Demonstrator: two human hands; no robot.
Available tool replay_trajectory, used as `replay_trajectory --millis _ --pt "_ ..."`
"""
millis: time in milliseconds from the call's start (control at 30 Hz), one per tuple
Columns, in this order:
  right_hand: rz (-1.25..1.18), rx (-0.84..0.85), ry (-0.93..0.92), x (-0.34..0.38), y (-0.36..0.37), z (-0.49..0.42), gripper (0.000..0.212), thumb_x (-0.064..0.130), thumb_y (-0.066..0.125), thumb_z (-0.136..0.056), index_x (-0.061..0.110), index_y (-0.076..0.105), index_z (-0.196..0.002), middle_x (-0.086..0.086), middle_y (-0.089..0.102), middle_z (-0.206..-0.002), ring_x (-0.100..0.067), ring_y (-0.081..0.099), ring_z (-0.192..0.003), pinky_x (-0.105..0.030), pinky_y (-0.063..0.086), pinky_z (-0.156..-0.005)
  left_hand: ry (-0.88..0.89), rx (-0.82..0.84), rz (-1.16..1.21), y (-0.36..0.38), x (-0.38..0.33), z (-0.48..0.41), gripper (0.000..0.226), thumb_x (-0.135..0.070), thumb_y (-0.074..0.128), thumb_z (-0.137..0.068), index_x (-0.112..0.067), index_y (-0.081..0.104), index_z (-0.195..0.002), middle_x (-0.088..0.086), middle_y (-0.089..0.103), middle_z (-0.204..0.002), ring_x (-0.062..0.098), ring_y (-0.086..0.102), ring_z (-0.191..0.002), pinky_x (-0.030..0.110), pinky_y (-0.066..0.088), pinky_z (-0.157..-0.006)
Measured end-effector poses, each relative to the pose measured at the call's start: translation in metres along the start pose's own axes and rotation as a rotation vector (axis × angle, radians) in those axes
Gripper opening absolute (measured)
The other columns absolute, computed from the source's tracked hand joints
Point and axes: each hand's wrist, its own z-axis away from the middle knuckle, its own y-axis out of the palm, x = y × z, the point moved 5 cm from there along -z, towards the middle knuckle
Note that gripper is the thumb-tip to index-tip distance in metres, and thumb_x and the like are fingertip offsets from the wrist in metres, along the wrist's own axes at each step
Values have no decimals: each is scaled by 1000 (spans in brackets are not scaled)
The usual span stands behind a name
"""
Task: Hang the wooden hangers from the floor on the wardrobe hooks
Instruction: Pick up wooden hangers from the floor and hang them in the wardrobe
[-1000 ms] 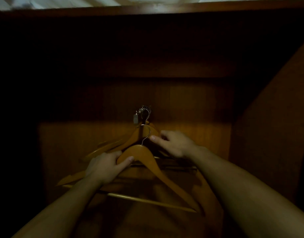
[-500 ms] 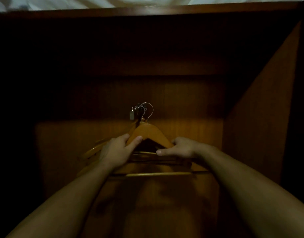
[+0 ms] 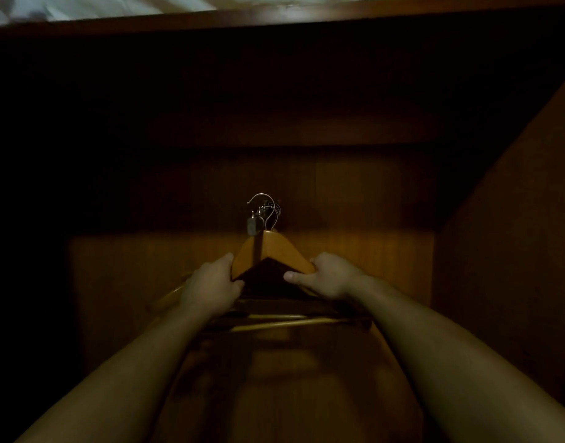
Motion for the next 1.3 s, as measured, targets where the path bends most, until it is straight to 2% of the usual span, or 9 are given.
replay_trajectory --millis 67,167,267,400,500,600,767,1100,1300 --pt "30 2 0 -3 1 -3 47 65 57 -91 21 55 -75 2 55 -68 -15 54 -63 -29 41 -61 6 10 24 7 1 -4 16 -25 62 -93 -27 51 -105 -5 64 -87 10 65 -75 32 57 -71" --pt "113 -6 9 -10 5 -13 51 71 55 -88 22 55 -75 1 56 -71 -17 56 -67 -34 46 -67 -17 12 73 18 4 -7 11 -32 62 -93 -27 53 -96 -3 65 -81 12 65 -69 26 49 -60" --pt "163 -4 37 -16 12 -22 55 76 54 -84 21 57 -85 0 59 -79 -20 60 -75 -38 52 -73 -55 6 85 29 10 -8 13 -35 61 -93 -27 54 -99 -3 65 -81 12 64 -69 27 49 -59" --pt "225 -51 26 -16 12 -25 59 79 54 -82 20 56 -85 1 59 -79 -17 58 -71 -33 50 -65 -36 -60 -47 27 11 -9 17 -38 58 -95 -28 47 -101 -9 57 -81 5 57 -68 23 42 -57" --pt "341 -145 -25 -14 13 -21 73 87 45 -79 16 57 -93 0 62 -84 -17 62 -75 -38 59 -71 -20 -148 -119 26 8 -8 21 -39 58 -94 -26 43 -100 -8 54 -94 8 52 -83 25 47 -71" --pt "483 -231 -107 -10 15 -12 69 84 32 -86 22 53 -110 3 60 -91 -17 60 -81 -37 55 -73 -38 -229 -172 30 11 -8 35 -41 60 -92 -19 43 -113 2 51 -113 18 51 -103 33 50 -84" --pt "705 -269 -175 2 20 -8 70 79 24 -92 21 56 -115 1 59 -85 -20 59 -76 -35 51 -68 -84 -314 -321 30 14 -11 42 -44 58 -91 -15 42 -116 7 50 -116 22 50 -106 38 45 -90" --pt "697 -277 -86 1 13 -2 72 80 42 -87 19 46 -125 -3 65 -102 -23 65 -89 -35 49 -69 -51 -345 -323 21 29 -7 50 -43 66 -85 -17 43 -121 8 49 -118 25 49 -110 40 42 -94" --pt "728 -276 -36 14 13 9 65 74 49 -89 17 48 -120 -2 61 -95 -23 64 -90 -33 42 -65 -56 -255 -239 10 41 -5 53 -41 65 -88 -23 39 -131 7 49 -127 25 49 -118 42 43 -100"
